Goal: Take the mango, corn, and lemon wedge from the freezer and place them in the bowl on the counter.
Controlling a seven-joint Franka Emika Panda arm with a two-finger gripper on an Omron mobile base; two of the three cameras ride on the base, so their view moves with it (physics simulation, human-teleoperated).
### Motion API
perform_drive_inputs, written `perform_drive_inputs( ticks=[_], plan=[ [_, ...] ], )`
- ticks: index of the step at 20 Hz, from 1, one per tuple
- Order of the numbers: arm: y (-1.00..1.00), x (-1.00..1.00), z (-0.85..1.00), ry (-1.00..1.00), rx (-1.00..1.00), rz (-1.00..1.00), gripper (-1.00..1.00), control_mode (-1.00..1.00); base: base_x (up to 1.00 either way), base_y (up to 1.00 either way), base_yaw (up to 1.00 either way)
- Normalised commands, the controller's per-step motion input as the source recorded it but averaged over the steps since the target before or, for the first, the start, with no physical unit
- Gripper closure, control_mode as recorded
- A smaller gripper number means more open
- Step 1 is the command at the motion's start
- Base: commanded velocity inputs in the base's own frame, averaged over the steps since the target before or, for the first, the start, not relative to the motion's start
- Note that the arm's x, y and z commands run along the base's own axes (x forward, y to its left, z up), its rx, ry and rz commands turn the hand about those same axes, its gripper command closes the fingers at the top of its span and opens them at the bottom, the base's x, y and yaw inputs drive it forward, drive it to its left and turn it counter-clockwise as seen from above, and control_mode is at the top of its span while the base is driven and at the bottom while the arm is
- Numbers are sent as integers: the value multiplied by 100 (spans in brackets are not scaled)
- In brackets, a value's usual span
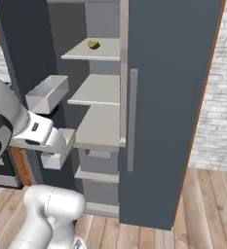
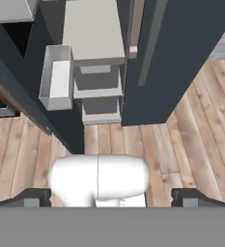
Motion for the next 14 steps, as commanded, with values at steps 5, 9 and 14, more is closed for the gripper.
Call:
perform_drive_inputs(
  ticks=[5,9,14],
  plan=[
    [0,0,0,0,0,0,-100,100,83,-30,8],
    [0,0,0,0,0,0,-100,100,72,-22,12],
    [0,0,0,0,0,0,-100,100,34,-45,7]
  ],
)
